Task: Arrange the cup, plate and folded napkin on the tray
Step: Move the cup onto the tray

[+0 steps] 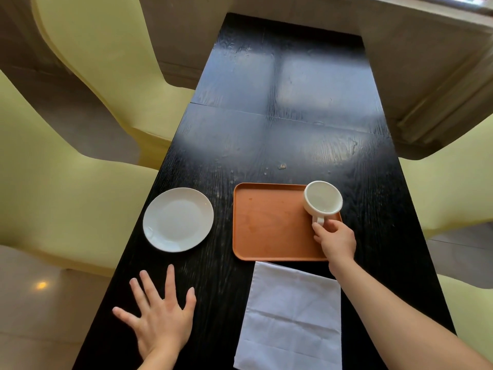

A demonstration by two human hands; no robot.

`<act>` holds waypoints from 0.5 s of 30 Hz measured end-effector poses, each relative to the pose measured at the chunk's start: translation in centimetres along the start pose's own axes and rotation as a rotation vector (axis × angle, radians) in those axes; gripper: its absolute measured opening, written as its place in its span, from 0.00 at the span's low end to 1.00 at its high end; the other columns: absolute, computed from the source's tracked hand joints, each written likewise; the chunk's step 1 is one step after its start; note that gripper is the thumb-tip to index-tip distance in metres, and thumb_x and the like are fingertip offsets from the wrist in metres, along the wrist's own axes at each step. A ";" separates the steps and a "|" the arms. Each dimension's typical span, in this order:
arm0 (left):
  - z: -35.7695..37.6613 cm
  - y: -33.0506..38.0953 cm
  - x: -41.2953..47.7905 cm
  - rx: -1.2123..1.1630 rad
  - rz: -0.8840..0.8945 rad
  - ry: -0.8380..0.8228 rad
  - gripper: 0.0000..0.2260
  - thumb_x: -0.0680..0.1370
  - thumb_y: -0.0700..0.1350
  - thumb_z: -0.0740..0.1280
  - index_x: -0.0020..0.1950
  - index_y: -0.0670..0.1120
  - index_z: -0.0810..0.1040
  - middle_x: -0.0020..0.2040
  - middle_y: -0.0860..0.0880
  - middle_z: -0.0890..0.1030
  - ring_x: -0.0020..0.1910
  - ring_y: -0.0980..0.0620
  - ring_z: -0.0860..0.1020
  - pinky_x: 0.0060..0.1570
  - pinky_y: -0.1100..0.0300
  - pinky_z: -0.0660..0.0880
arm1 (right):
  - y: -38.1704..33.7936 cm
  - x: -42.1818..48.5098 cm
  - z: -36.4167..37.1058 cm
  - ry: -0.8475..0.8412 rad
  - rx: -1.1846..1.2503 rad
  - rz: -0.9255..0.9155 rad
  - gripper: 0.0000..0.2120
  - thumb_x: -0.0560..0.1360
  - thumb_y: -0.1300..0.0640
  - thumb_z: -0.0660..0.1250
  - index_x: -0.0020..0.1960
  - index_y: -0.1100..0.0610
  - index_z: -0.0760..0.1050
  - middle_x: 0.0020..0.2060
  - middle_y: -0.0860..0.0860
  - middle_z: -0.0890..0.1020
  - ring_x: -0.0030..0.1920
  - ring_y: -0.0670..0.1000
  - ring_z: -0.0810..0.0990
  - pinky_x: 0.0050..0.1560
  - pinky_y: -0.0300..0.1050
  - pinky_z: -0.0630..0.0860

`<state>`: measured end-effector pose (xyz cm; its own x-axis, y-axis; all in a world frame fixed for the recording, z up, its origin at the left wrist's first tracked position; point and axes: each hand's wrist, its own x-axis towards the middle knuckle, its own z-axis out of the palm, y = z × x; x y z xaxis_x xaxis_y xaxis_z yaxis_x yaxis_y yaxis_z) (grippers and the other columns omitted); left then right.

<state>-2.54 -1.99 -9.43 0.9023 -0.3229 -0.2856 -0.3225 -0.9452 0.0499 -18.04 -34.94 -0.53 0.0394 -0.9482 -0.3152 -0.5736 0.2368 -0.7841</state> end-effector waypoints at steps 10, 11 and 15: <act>0.6 -0.3 0.2 0.008 0.017 0.025 0.36 0.74 0.71 0.42 0.80 0.59 0.46 0.82 0.38 0.48 0.80 0.38 0.41 0.68 0.23 0.41 | -3.4 -6.8 8.1 -0.327 -0.267 -0.405 0.10 0.77 0.54 0.72 0.56 0.57 0.82 0.45 0.51 0.85 0.42 0.50 0.85 0.46 0.50 0.84; 0.6 -0.3 0.2 0.014 0.017 0.022 0.36 0.74 0.71 0.42 0.80 0.59 0.46 0.82 0.38 0.48 0.80 0.38 0.41 0.68 0.23 0.41 | -4.3 -7.6 9.9 -0.433 -0.283 -0.370 0.10 0.78 0.52 0.71 0.55 0.57 0.83 0.44 0.50 0.86 0.40 0.50 0.86 0.46 0.50 0.85; 0.5 -0.3 0.2 -0.009 0.021 0.022 0.35 0.74 0.70 0.45 0.80 0.58 0.50 0.81 0.37 0.51 0.80 0.37 0.43 0.68 0.23 0.43 | -6.7 -9.9 15.8 -0.537 -0.305 -0.240 0.13 0.78 0.52 0.69 0.36 0.52 0.80 0.33 0.52 0.85 0.32 0.50 0.86 0.44 0.53 0.86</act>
<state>-2.44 -1.76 -9.99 0.9017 -0.3431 -0.2632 -0.3384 -0.9388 0.0645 -1.69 -23.83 -0.58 0.5523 -0.7112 -0.4349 -0.7009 -0.1138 -0.7041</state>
